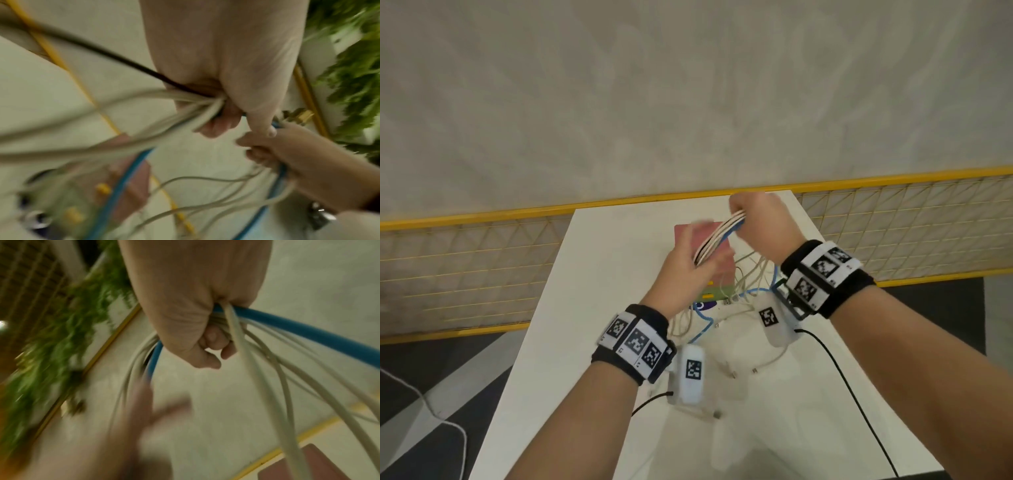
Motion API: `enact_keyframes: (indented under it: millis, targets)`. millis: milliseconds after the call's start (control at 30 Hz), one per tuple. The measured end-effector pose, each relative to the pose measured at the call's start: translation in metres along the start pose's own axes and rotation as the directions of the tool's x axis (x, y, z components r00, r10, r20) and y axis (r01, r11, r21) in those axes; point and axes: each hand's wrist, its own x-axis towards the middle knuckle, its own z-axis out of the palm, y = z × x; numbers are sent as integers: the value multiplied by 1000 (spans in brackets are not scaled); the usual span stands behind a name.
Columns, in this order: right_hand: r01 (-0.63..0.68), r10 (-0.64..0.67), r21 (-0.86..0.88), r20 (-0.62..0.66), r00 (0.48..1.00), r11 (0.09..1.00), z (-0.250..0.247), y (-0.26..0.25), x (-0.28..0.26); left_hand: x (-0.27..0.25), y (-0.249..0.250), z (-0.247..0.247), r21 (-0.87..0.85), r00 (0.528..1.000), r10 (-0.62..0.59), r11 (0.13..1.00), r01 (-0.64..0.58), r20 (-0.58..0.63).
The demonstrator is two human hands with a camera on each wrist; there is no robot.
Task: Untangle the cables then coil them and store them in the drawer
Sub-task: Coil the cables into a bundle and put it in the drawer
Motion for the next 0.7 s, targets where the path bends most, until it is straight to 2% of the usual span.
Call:
enact_keyframes:
  millis: [67,100,167,233,267,300,367,433,467,567,633,700]
  targets:
    - [-119,132,111,-122,984,987,-8,19,4,-9,-23,-6,112,999,-40,993,38,16]
    - [-154,166,104,-119,979,983,-9,27,3,-13,-31,-8,152,999,-51,987,49,13]
    - [-200,200,11,-17,980,980,-4,41,-4,-13,-38,-11,241,997,-70,968,71,-13]
    - [-244,261,-159,91,961,957,4,47,-15,-6,-38,-13,354,997,-69,932,74,-29]
    - [-210,252,-280,123,960,937,8,47,-21,-2,-35,-14,401,997,-70,913,76,-30]
    - [-118,185,-385,141,973,915,11,44,-26,2,-31,-12,443,997,-70,893,73,-22]
    - [155,-86,-470,164,983,869,25,27,-33,10,-17,-7,500,998,-58,865,42,16]
    - [357,-304,-407,191,933,841,44,12,-35,13,-3,1,516,996,-23,856,-23,82]
    - [359,-314,-328,183,932,874,48,8,-34,12,2,3,508,993,3,859,-62,116]
    - [193,-144,-197,235,961,961,30,5,-25,6,-1,0,411,982,75,900,-142,176]
    - [109,-90,-119,155,984,987,15,10,-23,0,-16,-6,334,983,79,933,-132,166]
    - [42,-42,33,23,999,999,4,18,-24,-4,-33,-14,331,984,79,935,-128,158]
